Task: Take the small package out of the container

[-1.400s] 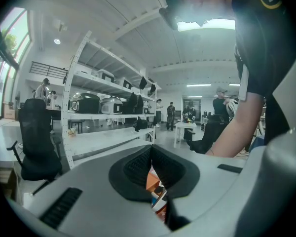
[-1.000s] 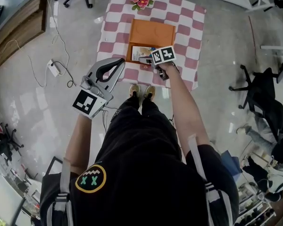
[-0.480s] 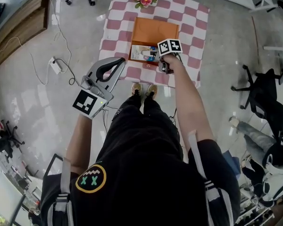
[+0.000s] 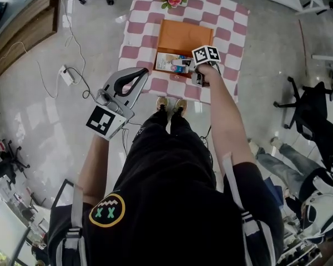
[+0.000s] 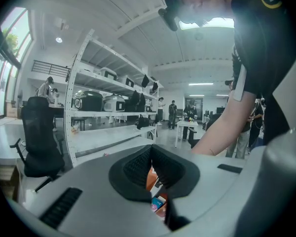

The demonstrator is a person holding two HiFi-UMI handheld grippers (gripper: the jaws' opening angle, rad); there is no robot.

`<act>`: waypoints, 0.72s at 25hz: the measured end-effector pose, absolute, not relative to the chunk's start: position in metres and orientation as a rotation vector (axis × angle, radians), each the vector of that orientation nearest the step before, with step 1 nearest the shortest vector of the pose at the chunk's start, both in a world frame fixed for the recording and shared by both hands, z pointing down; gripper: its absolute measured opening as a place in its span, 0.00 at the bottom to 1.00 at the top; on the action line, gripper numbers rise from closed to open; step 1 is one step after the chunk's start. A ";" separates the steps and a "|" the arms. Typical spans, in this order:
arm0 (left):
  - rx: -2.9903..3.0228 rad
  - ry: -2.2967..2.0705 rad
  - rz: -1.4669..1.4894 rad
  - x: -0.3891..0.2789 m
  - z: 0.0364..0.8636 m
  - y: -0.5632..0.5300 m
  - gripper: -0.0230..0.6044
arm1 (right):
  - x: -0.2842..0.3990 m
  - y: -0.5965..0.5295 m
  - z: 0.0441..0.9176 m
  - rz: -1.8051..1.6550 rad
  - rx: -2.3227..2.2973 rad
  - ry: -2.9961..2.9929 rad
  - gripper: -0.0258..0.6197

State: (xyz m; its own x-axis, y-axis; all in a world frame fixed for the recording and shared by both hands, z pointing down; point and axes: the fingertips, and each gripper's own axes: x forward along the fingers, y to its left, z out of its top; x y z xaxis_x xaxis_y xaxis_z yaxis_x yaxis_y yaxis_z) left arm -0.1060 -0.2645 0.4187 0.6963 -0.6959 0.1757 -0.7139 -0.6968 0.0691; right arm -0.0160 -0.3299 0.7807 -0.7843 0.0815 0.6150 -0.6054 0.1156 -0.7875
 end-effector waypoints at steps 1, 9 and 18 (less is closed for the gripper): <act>2.770 -1.156 0.209 -0.106 0.420 -0.265 0.06 | -0.016 -0.331 0.780 1.746 0.503 -1.878 0.78; 2.765 -1.158 0.221 -0.106 0.424 -0.265 0.06 | -0.022 -0.320 0.782 1.791 0.384 -1.866 0.70; 2.765 -1.151 0.227 -0.103 0.427 -0.265 0.06 | -0.008 -0.325 0.783 1.759 0.423 -1.937 0.26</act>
